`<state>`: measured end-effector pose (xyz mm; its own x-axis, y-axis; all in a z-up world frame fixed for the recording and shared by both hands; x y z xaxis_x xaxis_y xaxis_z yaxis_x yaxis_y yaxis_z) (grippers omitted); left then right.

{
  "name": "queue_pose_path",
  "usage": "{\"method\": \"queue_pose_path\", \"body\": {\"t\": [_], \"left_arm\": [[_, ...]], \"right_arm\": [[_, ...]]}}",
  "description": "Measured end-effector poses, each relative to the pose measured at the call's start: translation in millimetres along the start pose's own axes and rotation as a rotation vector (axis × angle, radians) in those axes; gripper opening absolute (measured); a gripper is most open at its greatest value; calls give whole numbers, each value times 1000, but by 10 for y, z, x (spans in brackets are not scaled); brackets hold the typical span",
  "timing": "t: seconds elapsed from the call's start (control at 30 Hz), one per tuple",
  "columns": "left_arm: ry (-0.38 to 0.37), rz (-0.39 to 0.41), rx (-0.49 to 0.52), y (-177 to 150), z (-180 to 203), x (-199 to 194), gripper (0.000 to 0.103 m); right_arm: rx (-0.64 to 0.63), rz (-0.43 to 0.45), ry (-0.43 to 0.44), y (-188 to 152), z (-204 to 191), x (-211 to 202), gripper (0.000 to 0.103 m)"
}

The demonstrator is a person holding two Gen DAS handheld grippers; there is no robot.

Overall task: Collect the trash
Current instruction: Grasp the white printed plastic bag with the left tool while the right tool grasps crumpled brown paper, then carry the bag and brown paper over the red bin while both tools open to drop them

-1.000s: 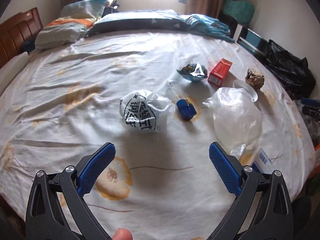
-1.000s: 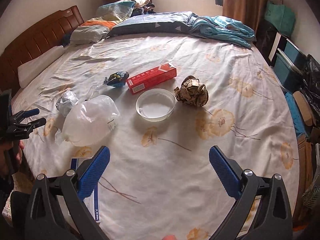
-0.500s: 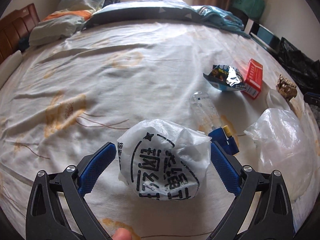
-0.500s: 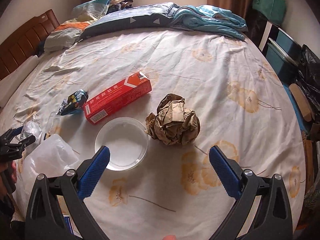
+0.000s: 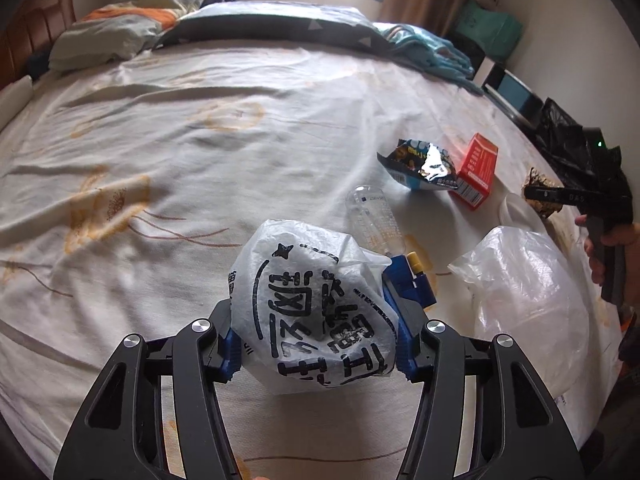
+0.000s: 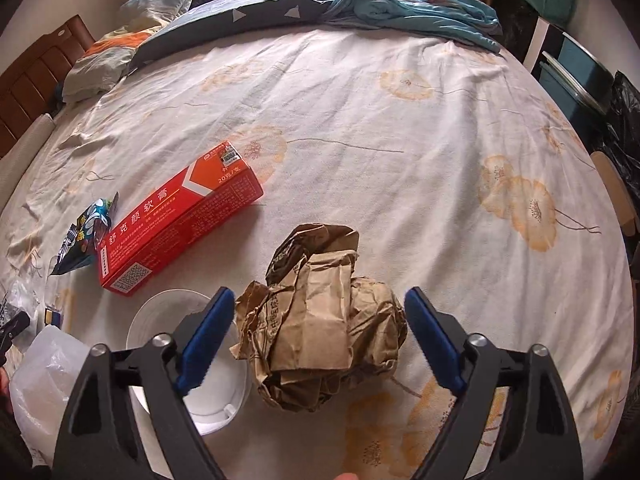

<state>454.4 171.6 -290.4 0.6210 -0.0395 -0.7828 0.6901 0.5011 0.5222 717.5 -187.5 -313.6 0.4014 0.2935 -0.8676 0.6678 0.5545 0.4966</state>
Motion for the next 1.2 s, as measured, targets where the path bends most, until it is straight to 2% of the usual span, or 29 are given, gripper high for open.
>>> {"method": "queue_pose_path", "body": {"t": [0.07, 0.13, 0.2, 0.3, 0.4, 0.5, 0.73, 0.87, 1.03, 1.2], "left_arm": [[-22, 14, -8, -33, 39, -126, 56], [-25, 31, 6, -72, 96, -269, 56], [-36, 42, 11, -108, 135, -430, 56], [-53, 53, 10, -173, 181, -695, 56], [-109, 40, -9, -260, 228, -979, 56], [-119, 52, 6, -383, 286, -1301, 56], [-138, 56, 18, -826, 362, -2017, 56], [-152, 56, 27, -1166, 364, -2382, 56], [-156, 25, 52, -1636, 361, -2633, 56], [-177, -24, 44, -2162, 298, -2720, 56]], "right_arm": [[18, 15, 9, -6, 30, -75, 61], [33, 33, 16, -21, 46, -212, 58], [26, 60, 5, -33, 38, -414, 57], [39, 110, 40, -70, 0, -797, 57], [22, 173, 59, -148, -122, -1293, 57], [-26, 238, 61, -280, -343, -1813, 57], [-106, 329, 133, -822, -905, -2801, 58], [-153, 366, 146, -1203, -1275, -3226, 58], [-193, 367, 198, -1677, -1670, -3483, 58], [-237, 331, 244, -2124, -1994, -3487, 58]]}}
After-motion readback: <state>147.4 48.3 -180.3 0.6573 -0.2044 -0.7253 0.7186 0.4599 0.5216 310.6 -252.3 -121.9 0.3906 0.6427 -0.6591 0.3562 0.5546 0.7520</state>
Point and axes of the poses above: each gripper's, at about its wrist camera, not at the fingertips, and x roughly the way its jaws point, z to its right, y to its top, the point moved 5 cm from there along x, roughly the way its jaws point, and after that the axes turned 15 degrees about -x, right-handed, at the moved point
